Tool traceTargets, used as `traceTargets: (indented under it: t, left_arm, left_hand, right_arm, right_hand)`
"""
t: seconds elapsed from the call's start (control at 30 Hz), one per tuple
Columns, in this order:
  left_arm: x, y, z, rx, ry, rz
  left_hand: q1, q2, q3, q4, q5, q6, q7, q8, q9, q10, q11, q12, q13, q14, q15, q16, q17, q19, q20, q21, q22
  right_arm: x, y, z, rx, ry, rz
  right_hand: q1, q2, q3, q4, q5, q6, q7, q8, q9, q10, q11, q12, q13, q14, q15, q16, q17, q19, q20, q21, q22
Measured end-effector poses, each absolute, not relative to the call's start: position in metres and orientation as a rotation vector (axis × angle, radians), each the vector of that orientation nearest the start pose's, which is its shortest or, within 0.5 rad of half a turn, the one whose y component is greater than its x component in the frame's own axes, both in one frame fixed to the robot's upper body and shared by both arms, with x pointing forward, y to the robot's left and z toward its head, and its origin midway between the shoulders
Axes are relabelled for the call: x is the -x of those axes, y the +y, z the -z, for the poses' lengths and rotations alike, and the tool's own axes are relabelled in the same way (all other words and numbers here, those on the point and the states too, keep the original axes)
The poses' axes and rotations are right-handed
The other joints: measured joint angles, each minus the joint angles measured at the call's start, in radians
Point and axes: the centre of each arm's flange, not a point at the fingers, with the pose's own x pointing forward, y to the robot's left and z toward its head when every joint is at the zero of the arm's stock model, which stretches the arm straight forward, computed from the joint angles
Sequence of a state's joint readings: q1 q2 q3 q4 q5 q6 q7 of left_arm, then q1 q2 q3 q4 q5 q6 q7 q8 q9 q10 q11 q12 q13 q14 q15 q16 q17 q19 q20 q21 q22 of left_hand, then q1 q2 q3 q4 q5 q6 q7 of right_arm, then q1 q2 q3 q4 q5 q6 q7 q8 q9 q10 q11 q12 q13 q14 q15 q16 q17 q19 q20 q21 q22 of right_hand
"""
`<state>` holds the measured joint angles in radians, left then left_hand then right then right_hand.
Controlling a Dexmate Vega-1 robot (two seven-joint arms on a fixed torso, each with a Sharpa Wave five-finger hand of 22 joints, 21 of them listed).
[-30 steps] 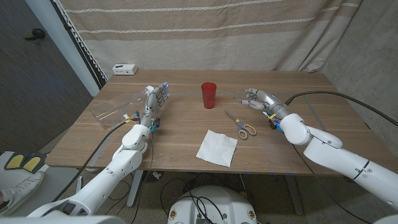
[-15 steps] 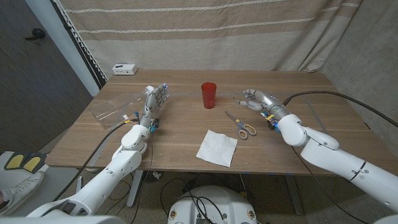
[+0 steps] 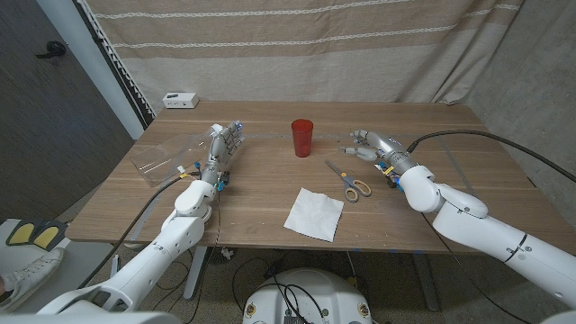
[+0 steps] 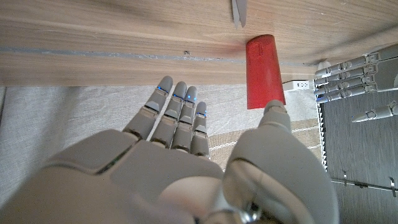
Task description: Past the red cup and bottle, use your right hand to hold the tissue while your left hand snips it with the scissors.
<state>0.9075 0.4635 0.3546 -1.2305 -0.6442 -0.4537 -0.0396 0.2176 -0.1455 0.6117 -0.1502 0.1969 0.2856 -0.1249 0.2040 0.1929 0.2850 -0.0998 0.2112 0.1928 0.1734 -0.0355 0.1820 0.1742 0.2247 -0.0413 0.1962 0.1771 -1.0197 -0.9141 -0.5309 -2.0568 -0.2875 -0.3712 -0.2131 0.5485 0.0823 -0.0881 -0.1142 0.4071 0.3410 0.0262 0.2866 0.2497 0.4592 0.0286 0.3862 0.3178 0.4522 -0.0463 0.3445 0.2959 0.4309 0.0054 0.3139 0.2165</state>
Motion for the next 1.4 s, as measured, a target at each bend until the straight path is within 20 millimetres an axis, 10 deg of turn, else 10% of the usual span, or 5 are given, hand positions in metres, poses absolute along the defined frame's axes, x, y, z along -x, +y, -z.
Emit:
traceTargets:
  t: [1.4]
  left_arm:
    - [-0.641,0.295,0.064,0.086,-0.659,0.176]
  left_hand:
    - [0.000,0.000,-0.004,0.004,0.000,0.000,0.000,0.000,0.000,0.005,0.005,0.000,0.000,0.000,0.000,0.000,0.000,0.000,0.000,0.000,0.000]
  right_arm:
    - [-0.527,-0.218,0.031,1.355,-0.544,0.102]
  right_hand:
    - [0.013,-0.016,-0.007,-0.008,0.015,-0.026,-0.007,0.018,0.055,-0.005,-0.016,0.025,0.052,0.000,0.000,0.023,0.027,0.005,0.005,0.008,0.005]
